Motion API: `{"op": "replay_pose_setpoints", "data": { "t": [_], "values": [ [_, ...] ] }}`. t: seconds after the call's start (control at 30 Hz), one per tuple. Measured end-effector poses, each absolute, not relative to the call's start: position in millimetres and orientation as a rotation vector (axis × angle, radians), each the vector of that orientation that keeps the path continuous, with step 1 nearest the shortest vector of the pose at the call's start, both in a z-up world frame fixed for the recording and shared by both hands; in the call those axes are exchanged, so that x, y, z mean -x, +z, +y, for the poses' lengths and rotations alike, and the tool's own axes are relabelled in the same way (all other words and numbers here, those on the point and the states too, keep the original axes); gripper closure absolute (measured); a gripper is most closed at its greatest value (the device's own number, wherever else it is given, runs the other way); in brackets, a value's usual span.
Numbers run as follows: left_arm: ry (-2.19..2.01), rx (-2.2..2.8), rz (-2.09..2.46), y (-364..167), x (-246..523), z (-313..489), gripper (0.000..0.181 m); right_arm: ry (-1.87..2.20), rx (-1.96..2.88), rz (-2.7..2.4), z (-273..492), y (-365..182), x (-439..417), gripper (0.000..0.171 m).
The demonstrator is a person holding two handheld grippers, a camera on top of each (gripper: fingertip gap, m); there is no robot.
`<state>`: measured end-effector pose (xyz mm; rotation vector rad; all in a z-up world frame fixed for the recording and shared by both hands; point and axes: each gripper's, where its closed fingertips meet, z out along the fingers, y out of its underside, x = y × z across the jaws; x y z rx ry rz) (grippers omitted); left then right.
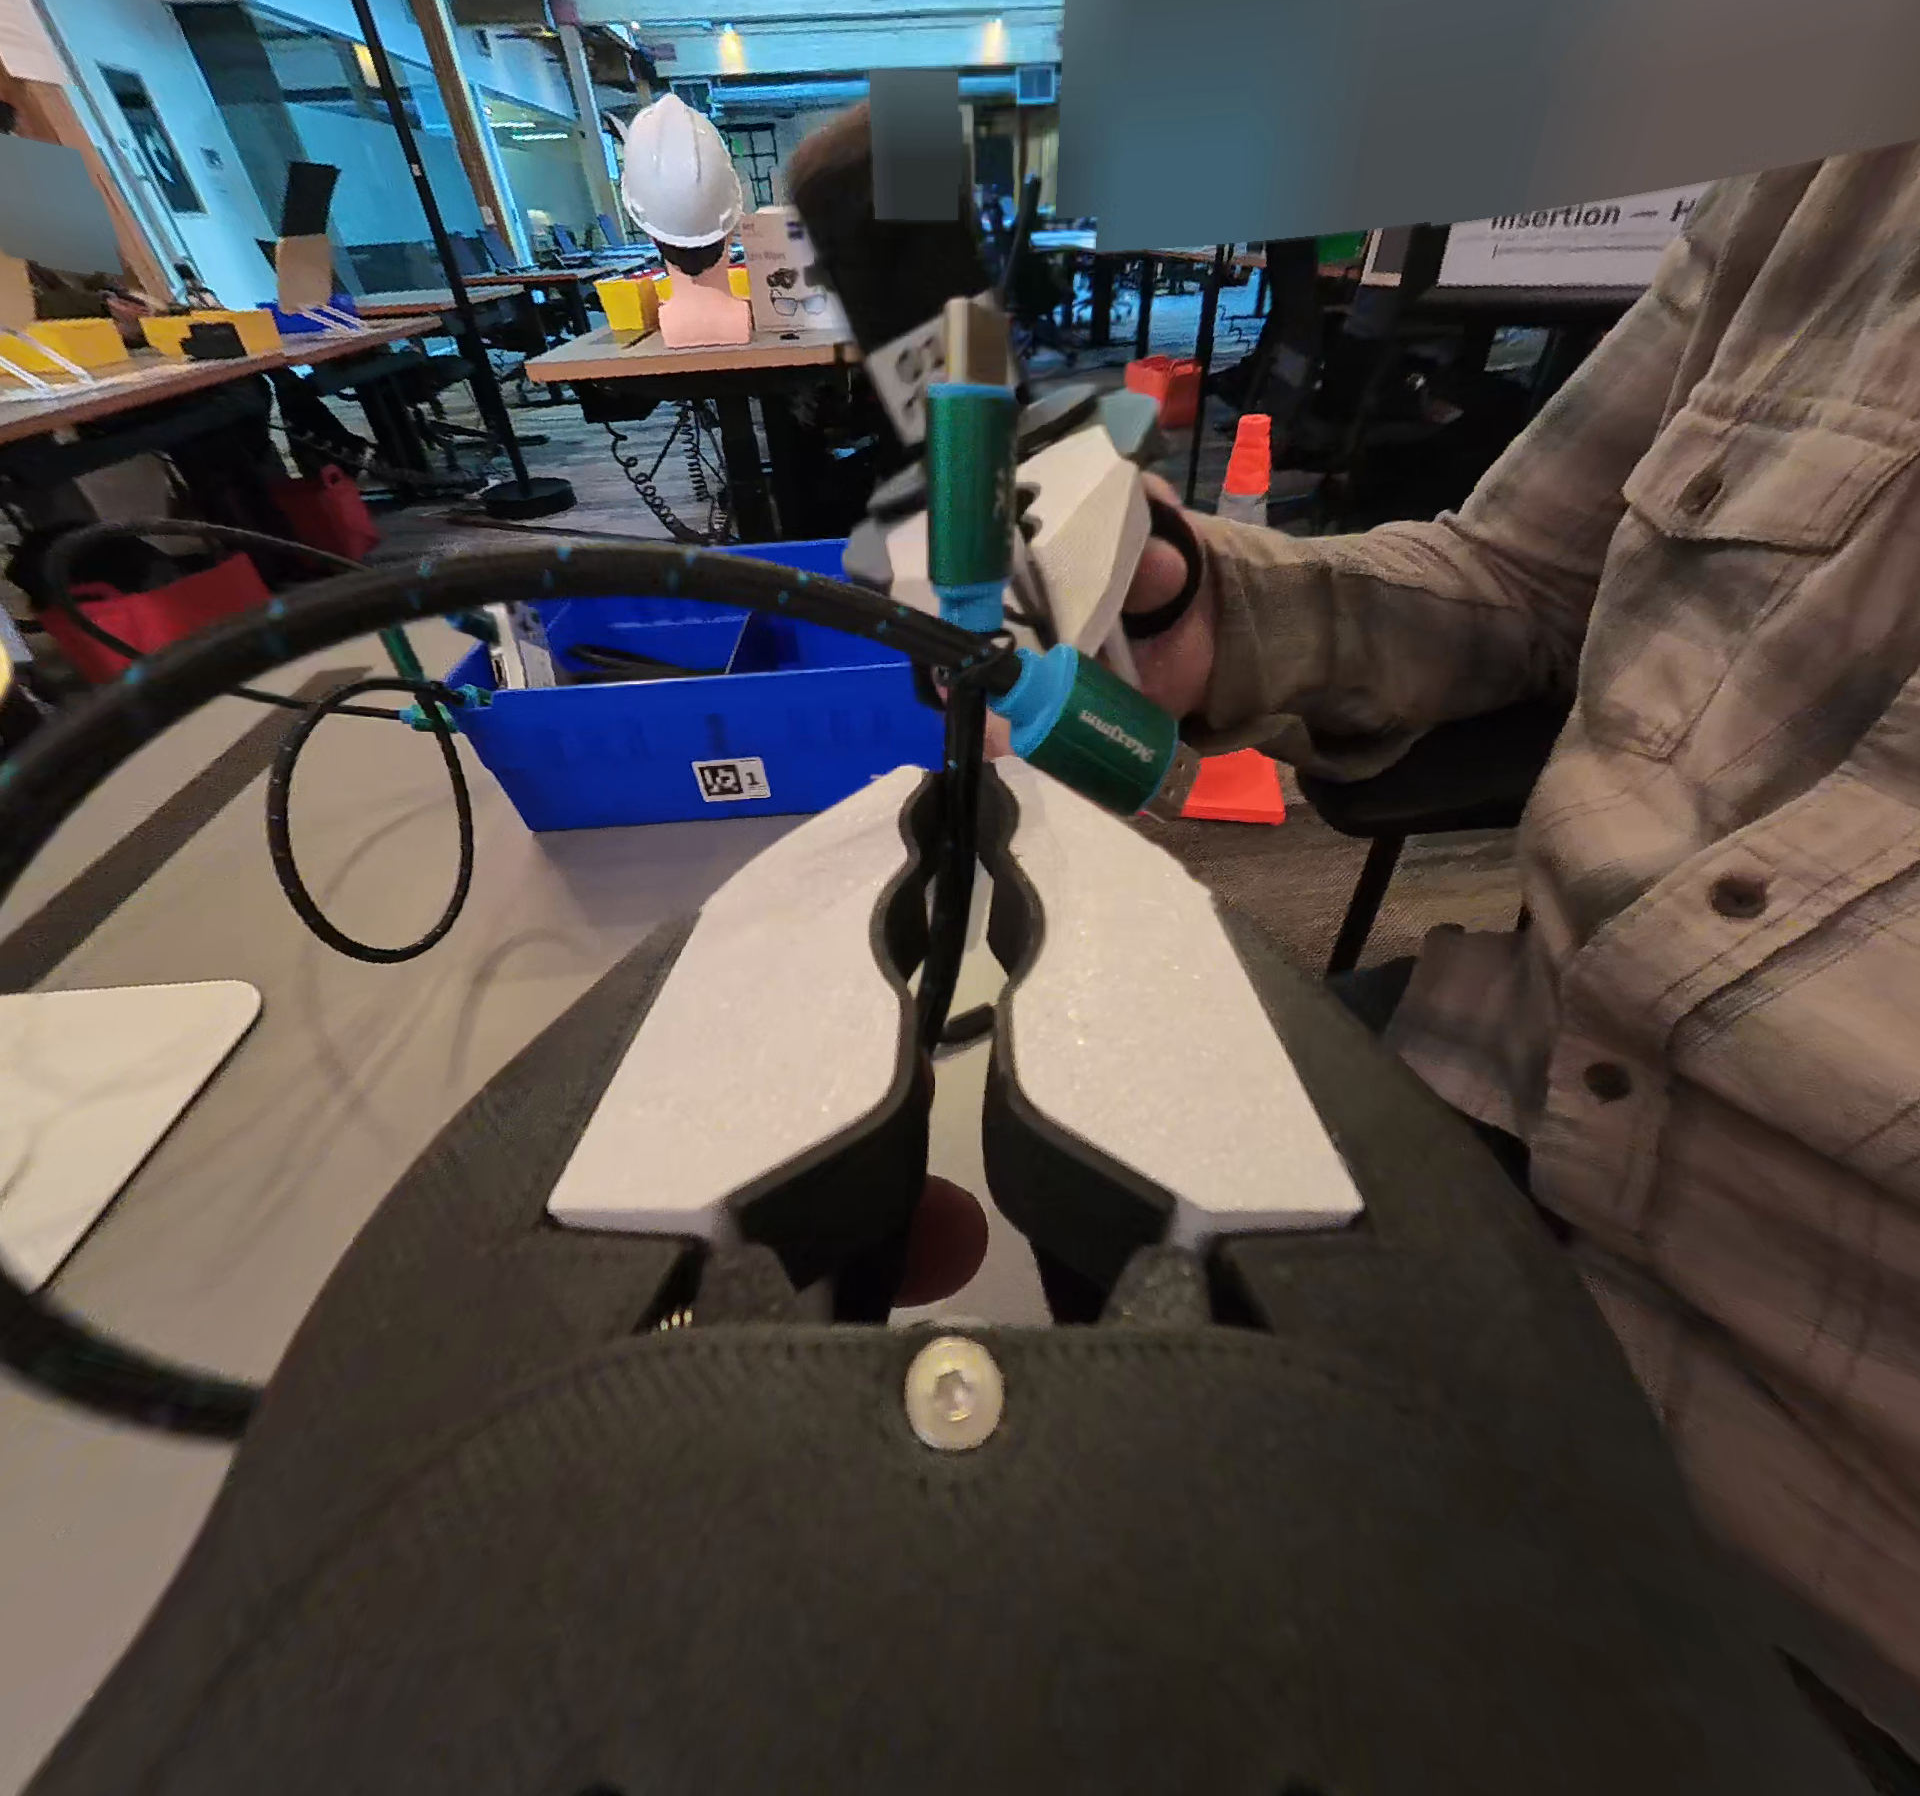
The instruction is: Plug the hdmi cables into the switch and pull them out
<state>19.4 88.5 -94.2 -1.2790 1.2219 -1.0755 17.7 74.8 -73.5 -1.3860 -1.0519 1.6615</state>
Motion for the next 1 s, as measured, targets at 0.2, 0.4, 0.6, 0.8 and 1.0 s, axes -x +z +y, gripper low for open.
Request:
{"op": "replay_pose_setpoints", "data": {
  "t": [0.2, 0.4, 0.6, 0.8, 1.0],
  "values": [
    [-1.085, 1.300, 1.179, -93, -16, 95, 0.175, 1.454, 1.350, -1.005, 92, -73, -17, 0.171],
    [-1.146, 1.321, 1.149, -94, -17, 96, 0.175, 0.470, 1.019, -1.213, 105, -69, -26, 0.163],
    [-1.193, 1.337, 1.121, -94, -19, 96, 0.175, 0.001, 0.820, -1.306, 105, -71, -23, 0.157],
    [-1.221, 1.347, 1.119, -99, -25, 95, 0.176, -0.171, 0.761, -1.317, 109, -73, -22, 0.169],
    [-1.180, 1.341, 1.133, -100, -24, 96, 0.176, 0.030, 0.878, -1.335, 106, -79, -21, 0.171]
  ]
}}
